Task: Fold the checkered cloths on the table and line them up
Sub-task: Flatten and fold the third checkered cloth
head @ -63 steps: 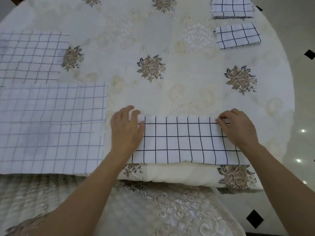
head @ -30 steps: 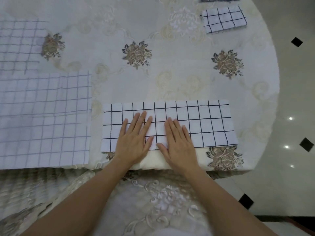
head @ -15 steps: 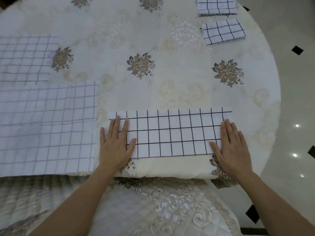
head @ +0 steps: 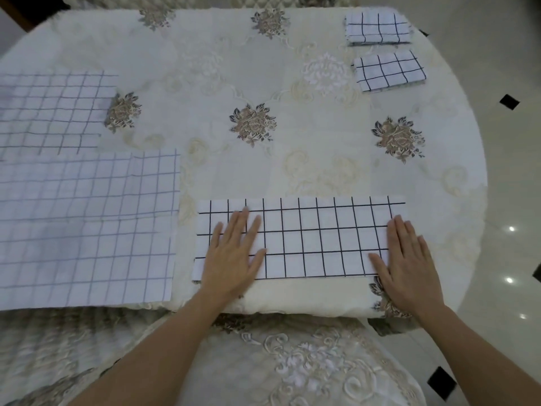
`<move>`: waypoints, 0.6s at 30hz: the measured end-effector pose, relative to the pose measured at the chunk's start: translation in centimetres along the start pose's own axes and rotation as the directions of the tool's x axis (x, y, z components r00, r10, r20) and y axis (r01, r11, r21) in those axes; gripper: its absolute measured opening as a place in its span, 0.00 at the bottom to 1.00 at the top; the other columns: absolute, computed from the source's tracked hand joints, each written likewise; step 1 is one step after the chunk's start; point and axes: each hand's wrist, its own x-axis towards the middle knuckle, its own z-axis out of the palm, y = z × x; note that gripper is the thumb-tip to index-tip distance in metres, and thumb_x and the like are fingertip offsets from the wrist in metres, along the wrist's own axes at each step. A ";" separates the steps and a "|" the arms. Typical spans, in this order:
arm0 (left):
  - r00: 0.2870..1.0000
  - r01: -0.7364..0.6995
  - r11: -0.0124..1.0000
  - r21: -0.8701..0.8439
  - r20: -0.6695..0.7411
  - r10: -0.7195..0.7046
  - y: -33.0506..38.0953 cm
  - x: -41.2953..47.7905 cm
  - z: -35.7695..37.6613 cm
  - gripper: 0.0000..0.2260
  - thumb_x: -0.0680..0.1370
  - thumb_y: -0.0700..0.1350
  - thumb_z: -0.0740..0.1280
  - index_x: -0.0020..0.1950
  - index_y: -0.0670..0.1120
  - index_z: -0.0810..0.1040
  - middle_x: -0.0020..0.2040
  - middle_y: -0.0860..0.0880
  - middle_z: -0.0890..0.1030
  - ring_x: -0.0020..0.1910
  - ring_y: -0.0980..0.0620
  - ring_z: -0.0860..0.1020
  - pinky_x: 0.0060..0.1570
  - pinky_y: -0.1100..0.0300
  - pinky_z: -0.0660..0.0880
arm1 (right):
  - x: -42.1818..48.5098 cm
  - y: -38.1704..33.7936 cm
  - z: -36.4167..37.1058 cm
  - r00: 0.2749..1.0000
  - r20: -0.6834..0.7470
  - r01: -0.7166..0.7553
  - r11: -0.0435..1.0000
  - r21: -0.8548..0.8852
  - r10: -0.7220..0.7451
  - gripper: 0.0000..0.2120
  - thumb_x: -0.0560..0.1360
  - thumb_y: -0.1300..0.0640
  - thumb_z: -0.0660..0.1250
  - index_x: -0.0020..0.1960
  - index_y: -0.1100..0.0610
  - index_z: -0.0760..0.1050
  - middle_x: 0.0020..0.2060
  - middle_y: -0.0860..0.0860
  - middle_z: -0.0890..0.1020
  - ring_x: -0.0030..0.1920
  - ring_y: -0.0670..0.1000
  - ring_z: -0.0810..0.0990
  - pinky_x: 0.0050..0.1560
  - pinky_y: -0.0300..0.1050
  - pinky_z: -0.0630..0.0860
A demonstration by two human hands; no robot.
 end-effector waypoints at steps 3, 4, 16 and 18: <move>0.996 0.086 0.996 -0.005 -0.008 -0.086 -3.0 -1.4 -0.3 0.30 0.83 0.60 0.47 0.82 0.50 0.45 0.82 0.49 0.43 0.81 0.50 0.42 0.78 0.43 0.50 | 0.0 -0.1 0.0 1.000 -0.006 -0.001 1.000 -0.004 0.001 0.36 0.81 0.36 0.41 0.81 0.55 0.38 0.81 0.50 0.39 0.80 0.49 0.38 0.79 0.53 0.46; 0.996 0.094 0.995 -0.011 -0.007 -0.094 -3.5 -1.6 -0.3 0.30 0.83 0.60 0.48 0.82 0.50 0.45 0.82 0.49 0.43 0.81 0.50 0.43 0.78 0.43 0.50 | 0.0 -0.1 -0.1 1.000 -0.007 -0.004 1.000 -0.007 0.004 0.36 0.81 0.35 0.41 0.81 0.55 0.37 0.81 0.50 0.39 0.80 0.49 0.38 0.79 0.53 0.45; 0.986 0.141 0.989 0.044 -0.094 -0.136 -2.9 0.2 -2.1 0.28 0.74 0.60 0.57 0.69 0.47 0.73 0.72 0.44 0.71 0.69 0.41 0.69 0.72 0.35 0.59 | 0.1 -0.2 -1.2 0.998 0.062 0.010 1.000 -0.009 -0.009 0.38 0.80 0.33 0.37 0.80 0.54 0.33 0.79 0.50 0.35 0.79 0.49 0.34 0.79 0.51 0.41; 0.980 0.184 0.975 0.122 -0.096 -0.173 -1.9 1.8 -3.4 0.25 0.72 0.59 0.57 0.60 0.44 0.77 0.61 0.43 0.76 0.60 0.41 0.73 0.68 0.31 0.61 | 0.4 -0.3 -2.0 0.996 0.084 0.017 1.000 0.003 -0.018 0.37 0.81 0.33 0.42 0.81 0.54 0.37 0.80 0.50 0.38 0.80 0.50 0.39 0.79 0.50 0.44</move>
